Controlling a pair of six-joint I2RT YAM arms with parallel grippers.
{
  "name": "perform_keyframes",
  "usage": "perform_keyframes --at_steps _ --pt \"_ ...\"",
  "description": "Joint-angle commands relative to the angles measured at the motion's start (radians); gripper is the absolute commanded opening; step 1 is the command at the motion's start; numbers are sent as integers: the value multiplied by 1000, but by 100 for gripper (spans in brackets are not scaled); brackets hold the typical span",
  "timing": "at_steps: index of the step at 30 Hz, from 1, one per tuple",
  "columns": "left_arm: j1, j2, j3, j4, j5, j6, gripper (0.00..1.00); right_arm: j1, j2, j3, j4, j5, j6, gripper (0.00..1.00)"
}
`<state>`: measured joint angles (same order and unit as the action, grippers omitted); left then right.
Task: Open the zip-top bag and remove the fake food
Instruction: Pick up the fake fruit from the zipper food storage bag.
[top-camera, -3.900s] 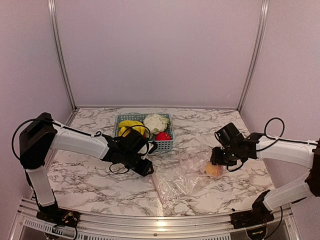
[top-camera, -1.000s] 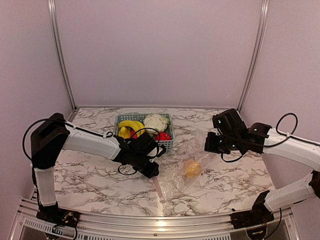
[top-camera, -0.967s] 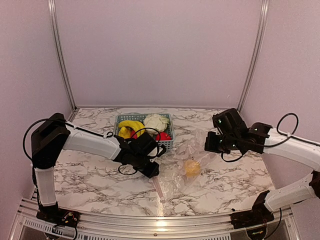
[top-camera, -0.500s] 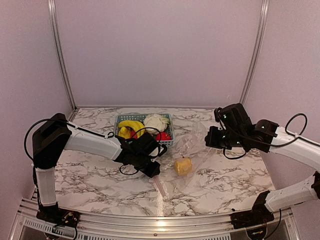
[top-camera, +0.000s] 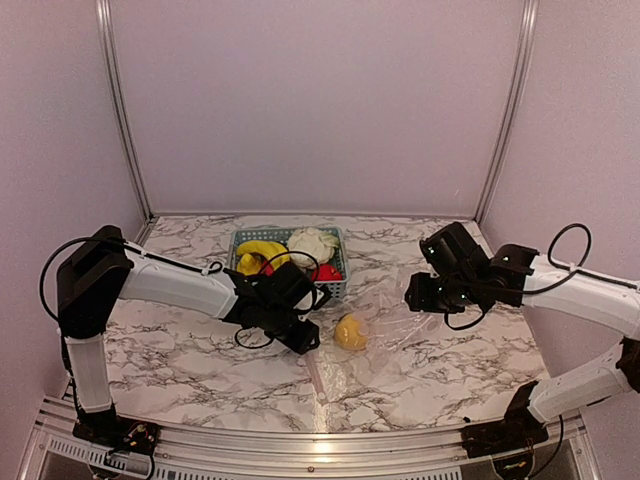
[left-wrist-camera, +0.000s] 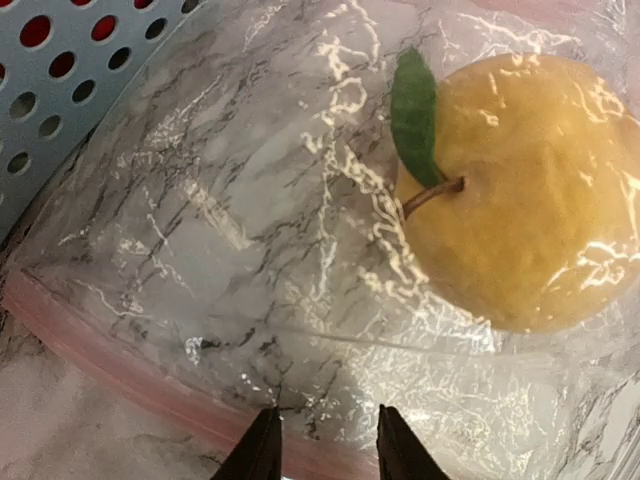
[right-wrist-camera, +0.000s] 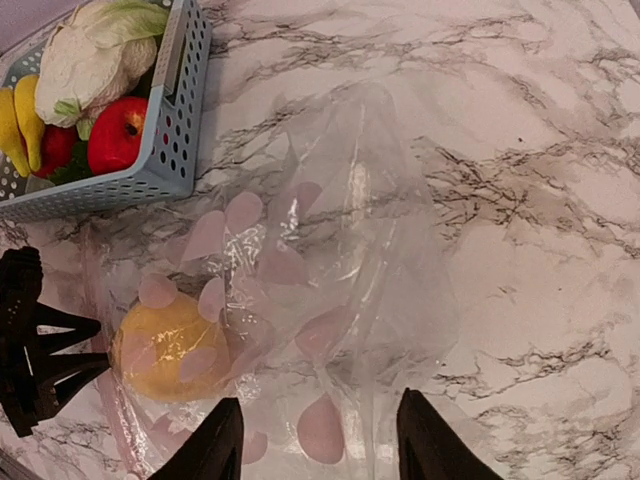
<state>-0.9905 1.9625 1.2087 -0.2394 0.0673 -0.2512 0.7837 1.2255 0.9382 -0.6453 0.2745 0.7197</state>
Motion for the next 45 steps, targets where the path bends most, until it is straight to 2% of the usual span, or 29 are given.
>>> perform_keyframes --at_steps 1,5,12,20,27,35,45 --pt "-1 -113 -21 17 -29 -3 40 8 8 67 -109 95 -13 55" --pt "5 -177 -49 27 -59 -8 46 8 17 122 -193 173 -22 61" --pt "39 -243 -121 27 -60 -26 46 17 33 186 -199 176 -44 61" --pt "67 -274 -222 30 -96 -35 44 53 119 183 -61 51 -75 35" --pt "66 -224 -235 60 -82 -31 40 71 239 187 40 -44 -91 15" --pt "40 -162 -197 75 -40 -28 39 71 330 164 130 -101 -99 10" --pt "9 -96 -147 78 -43 -26 38 71 380 96 214 -131 -83 10"
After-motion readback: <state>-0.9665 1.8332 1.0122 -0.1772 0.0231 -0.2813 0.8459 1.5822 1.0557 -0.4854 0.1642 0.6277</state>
